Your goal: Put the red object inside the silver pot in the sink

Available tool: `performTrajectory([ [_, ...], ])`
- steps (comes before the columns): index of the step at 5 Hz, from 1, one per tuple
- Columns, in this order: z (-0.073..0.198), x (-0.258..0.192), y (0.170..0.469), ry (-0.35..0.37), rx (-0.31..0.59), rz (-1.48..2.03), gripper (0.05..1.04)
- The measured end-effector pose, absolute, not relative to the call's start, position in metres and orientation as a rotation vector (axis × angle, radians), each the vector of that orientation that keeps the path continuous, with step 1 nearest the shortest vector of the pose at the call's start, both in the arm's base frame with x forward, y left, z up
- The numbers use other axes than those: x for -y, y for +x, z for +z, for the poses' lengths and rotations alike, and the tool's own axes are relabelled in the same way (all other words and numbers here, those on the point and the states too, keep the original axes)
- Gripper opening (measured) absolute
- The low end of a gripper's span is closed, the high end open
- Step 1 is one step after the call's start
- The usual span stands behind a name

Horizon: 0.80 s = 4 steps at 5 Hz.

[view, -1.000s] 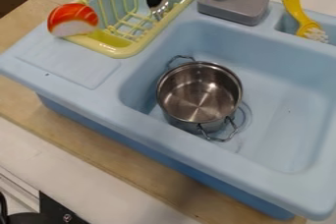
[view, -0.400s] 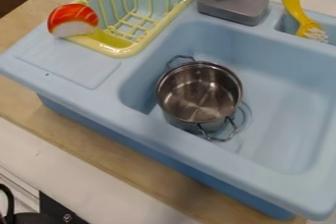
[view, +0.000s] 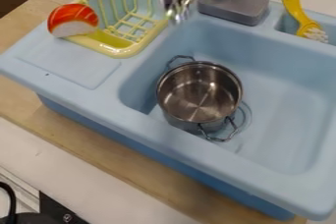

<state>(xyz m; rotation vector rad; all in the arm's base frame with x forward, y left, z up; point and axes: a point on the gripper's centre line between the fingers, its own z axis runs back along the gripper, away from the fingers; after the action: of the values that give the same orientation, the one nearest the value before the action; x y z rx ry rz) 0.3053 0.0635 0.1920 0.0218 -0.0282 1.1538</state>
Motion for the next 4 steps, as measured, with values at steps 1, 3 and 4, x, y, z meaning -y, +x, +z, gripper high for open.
performTrajectory([
  [1,0.181,-0.05,0.292,0.053,0.028,1.085,0.377],
  [3,0.163,-0.033,0.291,0.064,0.016,1.132,0.377],
  [4,0.147,-0.032,0.291,0.12,0.019,1.231,0.377],
])
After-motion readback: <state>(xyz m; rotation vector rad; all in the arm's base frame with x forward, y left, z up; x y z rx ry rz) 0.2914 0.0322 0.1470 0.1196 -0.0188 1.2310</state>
